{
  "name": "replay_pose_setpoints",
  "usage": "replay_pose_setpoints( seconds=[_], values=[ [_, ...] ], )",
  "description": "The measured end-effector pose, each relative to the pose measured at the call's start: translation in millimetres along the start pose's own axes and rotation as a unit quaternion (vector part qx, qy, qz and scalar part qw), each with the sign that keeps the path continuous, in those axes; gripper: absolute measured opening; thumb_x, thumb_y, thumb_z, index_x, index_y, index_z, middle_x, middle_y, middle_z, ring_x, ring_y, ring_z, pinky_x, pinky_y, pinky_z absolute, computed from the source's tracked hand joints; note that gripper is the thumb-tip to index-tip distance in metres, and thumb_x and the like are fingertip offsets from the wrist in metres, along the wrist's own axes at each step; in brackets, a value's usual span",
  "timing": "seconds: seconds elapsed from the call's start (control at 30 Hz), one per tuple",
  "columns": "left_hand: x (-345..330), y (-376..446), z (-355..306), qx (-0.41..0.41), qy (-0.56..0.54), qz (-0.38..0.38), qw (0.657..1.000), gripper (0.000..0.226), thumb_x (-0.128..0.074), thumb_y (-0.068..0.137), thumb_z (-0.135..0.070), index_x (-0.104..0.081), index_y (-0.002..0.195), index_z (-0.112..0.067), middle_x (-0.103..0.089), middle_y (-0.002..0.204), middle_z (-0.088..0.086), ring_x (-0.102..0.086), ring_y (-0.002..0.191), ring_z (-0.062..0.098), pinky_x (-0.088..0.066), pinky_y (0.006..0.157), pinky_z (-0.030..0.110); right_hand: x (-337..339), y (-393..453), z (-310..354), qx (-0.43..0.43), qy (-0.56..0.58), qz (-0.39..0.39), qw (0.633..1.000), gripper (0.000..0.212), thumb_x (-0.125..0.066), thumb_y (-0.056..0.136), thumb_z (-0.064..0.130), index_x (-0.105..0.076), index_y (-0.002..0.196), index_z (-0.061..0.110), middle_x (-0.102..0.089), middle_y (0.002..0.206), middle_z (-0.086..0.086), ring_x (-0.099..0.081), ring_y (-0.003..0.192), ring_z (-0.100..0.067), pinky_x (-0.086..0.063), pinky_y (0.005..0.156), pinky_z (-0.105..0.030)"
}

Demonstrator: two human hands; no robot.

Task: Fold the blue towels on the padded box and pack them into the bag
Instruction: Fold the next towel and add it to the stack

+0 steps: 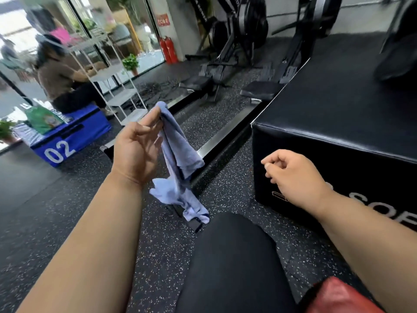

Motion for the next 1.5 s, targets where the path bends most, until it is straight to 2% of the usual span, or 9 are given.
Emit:
replay_pose_setpoints(
  seconds=[0.27,0.47,0.57,0.67,0.8,0.93,1.03,1.27,1.5],
  values=[
    [-119,-39,-31,0.004,-0.035,0.174,0.984,0.079,-0.036,0.081,-0.031,-0.050,0.150,0.003,-0.055,0.155,0.015,-0.046,0.148,0.031,-0.024,0.127,0.050,42,-36,11,0.026,0.019,-0.016,0.999,0.012,-0.069,0.096,0.033,-0.070,0.106,0.039,-0.073,0.087,0.007,-0.069,0.078,-0.012,-0.059,0.087,-0.044],
    [-192,-70,-21,0.043,-0.015,0.279,0.959,0.083,-0.039,0.078,-0.040,-0.053,0.148,0.003,-0.057,0.151,0.017,-0.051,0.125,0.022,-0.036,0.107,0.036,79,-66,36,0.070,0.101,-0.010,0.992,0.041,-0.070,0.089,0.060,-0.068,0.128,0.046,-0.065,0.128,0.016,-0.068,0.106,-0.007,-0.056,0.099,-0.035],
    [-220,-83,-13,0.061,-0.011,0.322,0.945,0.076,-0.035,0.081,-0.038,-0.061,0.140,0.001,-0.066,0.138,0.014,-0.056,0.123,0.021,-0.030,0.120,0.042,100,-81,48,0.077,0.131,-0.013,0.988,0.026,-0.071,0.096,0.051,-0.073,0.116,0.034,-0.075,0.107,0.013,-0.069,0.096,-0.006,-0.056,0.091,-0.035],
    [-241,-95,-8,0.069,-0.006,0.356,0.932,0.071,-0.035,0.081,-0.039,-0.071,0.132,-0.004,-0.067,0.138,0.016,-0.055,0.127,0.024,-0.022,0.124,0.047,120,-95,53,0.085,0.106,-0.046,0.990,0.025,-0.069,0.099,0.047,-0.072,0.101,0.022,-0.065,0.084,0.006,-0.057,0.077,-0.009,-0.050,0.075,-0.040],
    [-264,-109,0,0.090,-0.010,0.366,0.926,0.069,-0.034,0.083,-0.034,-0.065,0.135,0.000,-0.073,0.123,0.010,-0.064,0.109,0.016,-0.037,0.097,0.036,137,-112,57,0.101,0.111,-0.068,0.986,0.034,-0.069,0.095,0.047,-0.069,0.099,0.013,-0.066,0.086,-0.008,-0.057,0.080,-0.012,-0.055,0.083,-0.051],
    [-272,-115,10,0.100,0.003,0.372,0.923,0.071,-0.029,0.084,-0.035,-0.065,0.137,-0.004,-0.071,0.129,0.009,-0.057,0.118,0.019,-0.032,0.099,0.041,149,-119,60,0.119,0.076,-0.105,0.984,0.034,-0.066,0.094,0.037,-0.066,0.096,0.003,-0.068,0.093,-0.021,-0.057,0.079,-0.014,-0.055,0.081,-0.053],
    [-267,-115,20,0.113,0.006,0.342,0.933,0.064,-0.029,0.088,-0.035,-0.065,0.139,-0.018,-0.071,0.131,0.001,-0.056,0.119,0.016,-0.034,0.101,0.040,156,-123,63,0.123,0.130,-0.111,0.978,0.040,-0.063,0.092,0.035,-0.053,0.094,-0.003,-0.052,0.080,-0.008,-0.047,0.077,-0.015,-0.042,0.070,-0.042],
    [-206,-117,90,0.200,0.225,0.140,0.943,0.052,-0.056,0.080,-0.061,-0.077,0.115,-0.029,-0.080,0.112,-0.002,-0.062,0.095,0.018,-0.042,0.086,0.039,176,-131,72,0.128,0.235,-0.119,0.956,0.046,-0.061,0.094,0.033,-0.049,0.107,-0.009,-0.051,0.092,-0.008,-0.048,0.086,-0.021,-0.040,0.080,-0.042],
    [-206,-145,133,0.357,0.162,0.185,0.901,0.050,-0.046,0.101,-0.065,-0.061,0.130,-0.027,-0.072,0.110,0.004,-0.061,0.092,0.021,-0.043,0.083,0.036,172,-131,78,0.130,0.245,-0.103,0.955,0.025,-0.058,0.104,0.020,-0.061,0.119,0.000,-0.067,0.101,-0.019,-0.068,0.095,-0.033,-0.054,0.091,-0.049]
  ],
)
Point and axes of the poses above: each hand's wrist, its own y-axis towards the middle knuckle, its own x-axis out of the back of the hand, z = x × y, the point moved 5 cm from there along y, towards the middle knuckle
